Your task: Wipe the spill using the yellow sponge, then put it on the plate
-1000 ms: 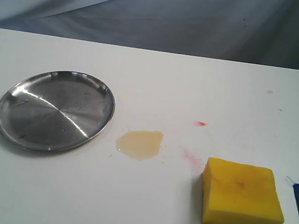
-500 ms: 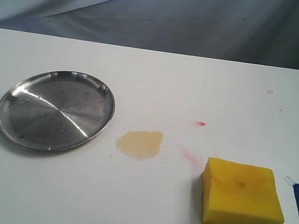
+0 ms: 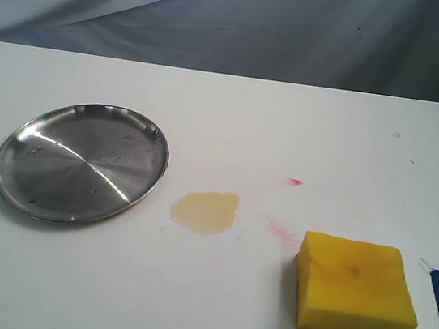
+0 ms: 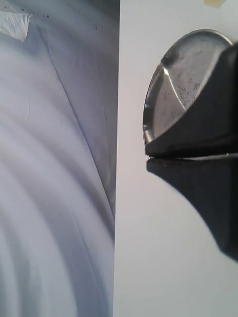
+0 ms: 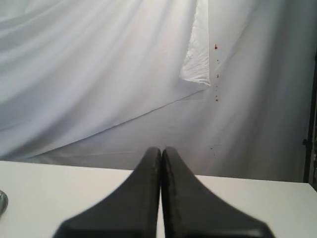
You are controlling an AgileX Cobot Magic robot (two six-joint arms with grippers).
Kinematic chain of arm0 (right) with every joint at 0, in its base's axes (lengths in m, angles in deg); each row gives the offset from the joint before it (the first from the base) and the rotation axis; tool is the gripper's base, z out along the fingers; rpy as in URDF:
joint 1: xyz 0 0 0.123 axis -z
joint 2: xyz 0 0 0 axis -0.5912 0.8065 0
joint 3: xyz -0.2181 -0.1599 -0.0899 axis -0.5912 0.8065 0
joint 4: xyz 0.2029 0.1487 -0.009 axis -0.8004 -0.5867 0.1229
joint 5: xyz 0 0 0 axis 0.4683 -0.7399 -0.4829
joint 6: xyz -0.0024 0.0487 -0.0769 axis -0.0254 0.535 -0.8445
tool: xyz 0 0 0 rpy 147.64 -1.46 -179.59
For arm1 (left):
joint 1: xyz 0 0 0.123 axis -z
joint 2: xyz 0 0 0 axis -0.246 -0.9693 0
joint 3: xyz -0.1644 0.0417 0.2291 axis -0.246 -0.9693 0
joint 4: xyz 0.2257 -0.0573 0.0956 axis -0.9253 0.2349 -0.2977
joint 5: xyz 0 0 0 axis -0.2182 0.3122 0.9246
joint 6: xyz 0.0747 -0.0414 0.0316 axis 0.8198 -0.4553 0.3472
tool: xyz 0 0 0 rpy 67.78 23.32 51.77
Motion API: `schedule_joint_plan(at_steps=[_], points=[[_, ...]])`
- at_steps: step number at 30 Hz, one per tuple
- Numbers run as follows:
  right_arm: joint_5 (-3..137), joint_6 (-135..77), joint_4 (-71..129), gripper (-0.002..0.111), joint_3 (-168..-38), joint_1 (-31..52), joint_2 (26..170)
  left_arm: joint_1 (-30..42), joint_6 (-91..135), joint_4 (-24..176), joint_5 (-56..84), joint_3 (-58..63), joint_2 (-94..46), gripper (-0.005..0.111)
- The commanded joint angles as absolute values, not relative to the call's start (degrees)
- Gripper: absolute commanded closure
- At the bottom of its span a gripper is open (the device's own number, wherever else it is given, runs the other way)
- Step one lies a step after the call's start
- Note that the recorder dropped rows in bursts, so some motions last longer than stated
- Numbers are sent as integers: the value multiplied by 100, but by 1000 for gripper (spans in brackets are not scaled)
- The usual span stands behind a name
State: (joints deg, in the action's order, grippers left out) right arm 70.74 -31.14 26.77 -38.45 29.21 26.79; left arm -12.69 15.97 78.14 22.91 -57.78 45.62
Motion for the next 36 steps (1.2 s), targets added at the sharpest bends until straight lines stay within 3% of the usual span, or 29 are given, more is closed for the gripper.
schedule_joint_plan(at_steps=[1, 21, 36], points=[[7257, -3091, 2526, 108, -4017, 2941, 2653, -1264, 1581, 7811, 2267, -5803, 4571, 105], [7029, -3102, 3005, 108, -7067, 2938, 3222, -1264, 1592, 7811, 2267, -5803, 4571, 105], [4043, -2943, 2911, 108, -8755, 2929, 6089, -1264, 1586, 7811, 2267, -5803, 4571, 105]])
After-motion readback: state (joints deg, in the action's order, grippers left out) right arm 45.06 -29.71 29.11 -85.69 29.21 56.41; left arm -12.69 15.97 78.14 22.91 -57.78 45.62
